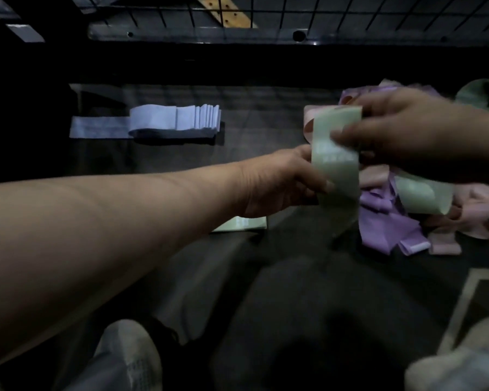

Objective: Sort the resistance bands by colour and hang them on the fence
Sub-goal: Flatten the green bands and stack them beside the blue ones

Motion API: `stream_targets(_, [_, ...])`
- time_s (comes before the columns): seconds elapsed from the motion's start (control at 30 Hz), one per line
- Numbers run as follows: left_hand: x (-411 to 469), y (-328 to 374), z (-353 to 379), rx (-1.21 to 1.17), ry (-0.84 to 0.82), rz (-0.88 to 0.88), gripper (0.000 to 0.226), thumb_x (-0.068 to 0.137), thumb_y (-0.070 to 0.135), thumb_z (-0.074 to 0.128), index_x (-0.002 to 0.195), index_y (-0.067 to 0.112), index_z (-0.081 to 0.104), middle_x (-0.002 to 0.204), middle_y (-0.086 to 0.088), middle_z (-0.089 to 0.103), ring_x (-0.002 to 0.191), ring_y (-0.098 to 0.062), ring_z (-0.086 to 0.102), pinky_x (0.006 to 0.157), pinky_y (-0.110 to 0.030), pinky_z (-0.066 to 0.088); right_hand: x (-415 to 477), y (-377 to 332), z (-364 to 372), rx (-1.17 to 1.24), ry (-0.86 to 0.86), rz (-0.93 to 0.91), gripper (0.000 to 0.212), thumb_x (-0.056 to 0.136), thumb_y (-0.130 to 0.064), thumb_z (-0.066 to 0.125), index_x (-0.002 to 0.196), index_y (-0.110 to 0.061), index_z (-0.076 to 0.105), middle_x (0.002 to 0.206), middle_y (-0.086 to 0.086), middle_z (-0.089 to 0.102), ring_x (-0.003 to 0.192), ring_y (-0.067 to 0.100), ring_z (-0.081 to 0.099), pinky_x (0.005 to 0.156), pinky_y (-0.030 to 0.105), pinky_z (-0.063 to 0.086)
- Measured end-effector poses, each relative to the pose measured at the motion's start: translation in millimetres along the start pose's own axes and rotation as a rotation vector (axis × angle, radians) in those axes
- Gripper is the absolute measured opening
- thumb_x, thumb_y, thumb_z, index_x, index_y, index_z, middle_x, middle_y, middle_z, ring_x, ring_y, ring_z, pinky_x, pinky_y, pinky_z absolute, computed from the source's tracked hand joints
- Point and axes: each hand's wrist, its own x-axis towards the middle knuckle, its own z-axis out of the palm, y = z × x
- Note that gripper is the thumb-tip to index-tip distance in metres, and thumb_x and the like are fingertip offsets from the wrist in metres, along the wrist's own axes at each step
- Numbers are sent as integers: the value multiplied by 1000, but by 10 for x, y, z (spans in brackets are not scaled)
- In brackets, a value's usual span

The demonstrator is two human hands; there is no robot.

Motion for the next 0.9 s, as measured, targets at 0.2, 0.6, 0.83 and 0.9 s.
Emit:
stream_targets(0.2, [-361,-95,-193,171,49,-66,33,75,-2,66,108,0,67,96,-15,71,85,-24,69,82,-30,58,129,-237,43,383,262,82,3,94,-10,62,92,-9,63,93,13,71,83,23,73,73,33,62])
stream_targets(0.6, [-1954,-350,-1630,436,642,-334,57,51,35,94,95,6,73,76,-5,70,58,-9,63,48,-16,49,210,308,1283,186,25,114,26,85,0,69,104,-16,63,86,3,65,71,12,61,53,22,50])
stream_targets(0.83, [-1992,-430,-1842,694,759,-257,16,85,11,73,100,16,75,103,-13,74,82,-8,64,72,-16,51,433,512,1409,-363,-15,-189,26,88,-17,72,112,-22,66,81,1,57,68,9,53,66,19,47])
stream_targets(0.9, [-1950,-478,-1857,706,720,-205,15,88,16,73,102,20,72,108,-15,72,89,-10,64,81,-18,52,466,528,1398,-487,-30,-224,29,88,-23,73,116,-21,67,84,-1,58,72,9,54,64,15,40])
